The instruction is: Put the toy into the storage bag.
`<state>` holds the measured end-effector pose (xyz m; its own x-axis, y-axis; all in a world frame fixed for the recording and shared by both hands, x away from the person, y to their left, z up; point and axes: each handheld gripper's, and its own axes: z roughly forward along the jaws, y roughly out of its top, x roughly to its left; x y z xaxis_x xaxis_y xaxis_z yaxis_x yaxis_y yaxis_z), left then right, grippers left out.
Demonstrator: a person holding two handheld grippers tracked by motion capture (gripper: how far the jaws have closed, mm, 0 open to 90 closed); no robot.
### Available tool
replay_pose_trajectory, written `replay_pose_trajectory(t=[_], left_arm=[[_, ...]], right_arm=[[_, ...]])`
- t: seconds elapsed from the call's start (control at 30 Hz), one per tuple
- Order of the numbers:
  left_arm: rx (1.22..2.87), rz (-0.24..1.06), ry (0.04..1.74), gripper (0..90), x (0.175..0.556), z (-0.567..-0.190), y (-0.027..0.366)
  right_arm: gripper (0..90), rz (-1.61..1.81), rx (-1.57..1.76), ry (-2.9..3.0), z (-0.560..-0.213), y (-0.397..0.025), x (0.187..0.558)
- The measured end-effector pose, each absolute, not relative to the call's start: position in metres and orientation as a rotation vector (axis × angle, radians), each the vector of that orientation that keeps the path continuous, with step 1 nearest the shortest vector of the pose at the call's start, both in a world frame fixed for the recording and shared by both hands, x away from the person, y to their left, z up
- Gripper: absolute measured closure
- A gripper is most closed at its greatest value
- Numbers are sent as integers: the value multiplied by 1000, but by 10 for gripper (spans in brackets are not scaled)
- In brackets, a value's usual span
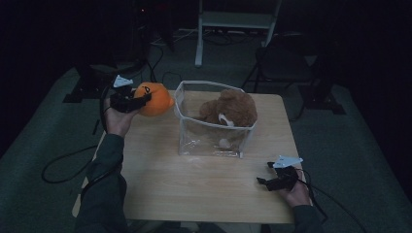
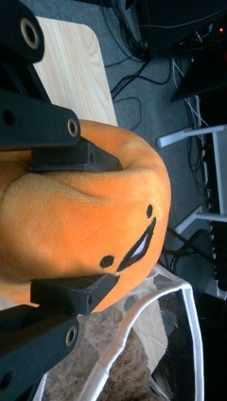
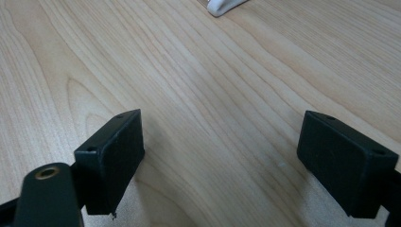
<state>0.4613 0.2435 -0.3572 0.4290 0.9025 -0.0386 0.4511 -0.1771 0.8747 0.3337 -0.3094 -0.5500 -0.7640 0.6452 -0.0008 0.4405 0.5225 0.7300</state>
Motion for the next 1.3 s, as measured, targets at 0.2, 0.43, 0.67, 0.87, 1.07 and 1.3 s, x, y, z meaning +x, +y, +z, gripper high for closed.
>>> replay_pose_trajectory(t=[0.2,0.43,0.67,0.87,1.07,1.3], left_arm=[[1797,642,1157,514,462,-353,243],[1790,654,1150,515,461,-348,243],[1780,668,1143,515,459,-342,244],[1776,672,1133,514,459,-337,243],[1775,680,1125,515,458,-333,243],[1768,687,1117,514,457,-328,242]], right_arm=[[149,1082,913,2493,-550,-309,334],[149,1082,913,2493,-550,-309,334],[149,1082,913,2493,-550,-309,334],[149,1082,913,2493,-550,-309,334],[149,1082,914,2493,-550,-309,334],[149,1081,913,2493,-550,-309,334]])
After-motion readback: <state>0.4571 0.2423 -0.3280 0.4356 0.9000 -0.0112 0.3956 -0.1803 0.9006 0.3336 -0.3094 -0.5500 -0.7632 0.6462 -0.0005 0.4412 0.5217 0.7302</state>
